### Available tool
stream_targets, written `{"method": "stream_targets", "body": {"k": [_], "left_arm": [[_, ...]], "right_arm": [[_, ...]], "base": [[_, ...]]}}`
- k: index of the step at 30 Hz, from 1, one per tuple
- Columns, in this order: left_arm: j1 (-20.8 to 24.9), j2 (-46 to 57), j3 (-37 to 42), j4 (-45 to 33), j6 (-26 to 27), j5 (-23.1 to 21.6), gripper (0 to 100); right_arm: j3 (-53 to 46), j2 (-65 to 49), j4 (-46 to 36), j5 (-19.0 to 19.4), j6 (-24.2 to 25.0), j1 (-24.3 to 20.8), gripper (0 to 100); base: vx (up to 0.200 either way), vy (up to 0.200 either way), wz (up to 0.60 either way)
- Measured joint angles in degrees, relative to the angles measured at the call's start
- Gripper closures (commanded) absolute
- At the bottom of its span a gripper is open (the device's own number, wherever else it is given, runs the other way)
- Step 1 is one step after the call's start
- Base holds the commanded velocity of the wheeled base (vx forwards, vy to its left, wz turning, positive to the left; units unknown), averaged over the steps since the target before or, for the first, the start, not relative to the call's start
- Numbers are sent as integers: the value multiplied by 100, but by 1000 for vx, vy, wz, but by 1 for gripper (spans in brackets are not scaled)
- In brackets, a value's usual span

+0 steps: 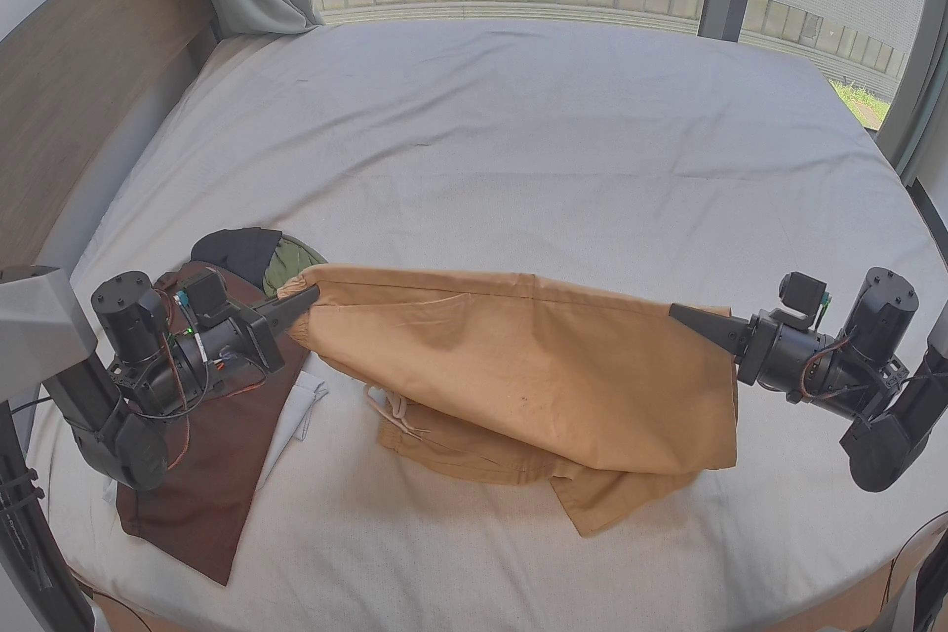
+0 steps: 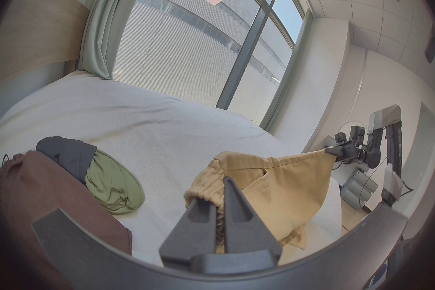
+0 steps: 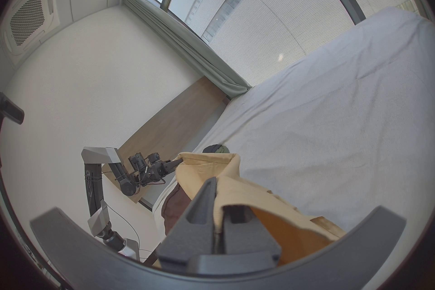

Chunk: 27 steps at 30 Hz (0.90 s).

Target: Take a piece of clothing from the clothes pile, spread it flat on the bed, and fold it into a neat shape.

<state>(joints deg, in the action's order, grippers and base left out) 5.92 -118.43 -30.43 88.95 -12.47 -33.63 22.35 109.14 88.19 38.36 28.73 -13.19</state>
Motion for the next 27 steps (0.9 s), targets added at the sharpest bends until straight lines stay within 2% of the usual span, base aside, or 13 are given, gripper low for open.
{"method": "stream_targets", "body": {"k": [16,27], "left_arm": [[-157,691,152,-13,-527,-93,100],[-273,829,152,-11,-564,-235,100]], "right_arm": [[221,-211,17,-24,17,35,100],[373,-223,22,-43,17,93,100]], "base": [[0,0,0],[0,0,0]]}}
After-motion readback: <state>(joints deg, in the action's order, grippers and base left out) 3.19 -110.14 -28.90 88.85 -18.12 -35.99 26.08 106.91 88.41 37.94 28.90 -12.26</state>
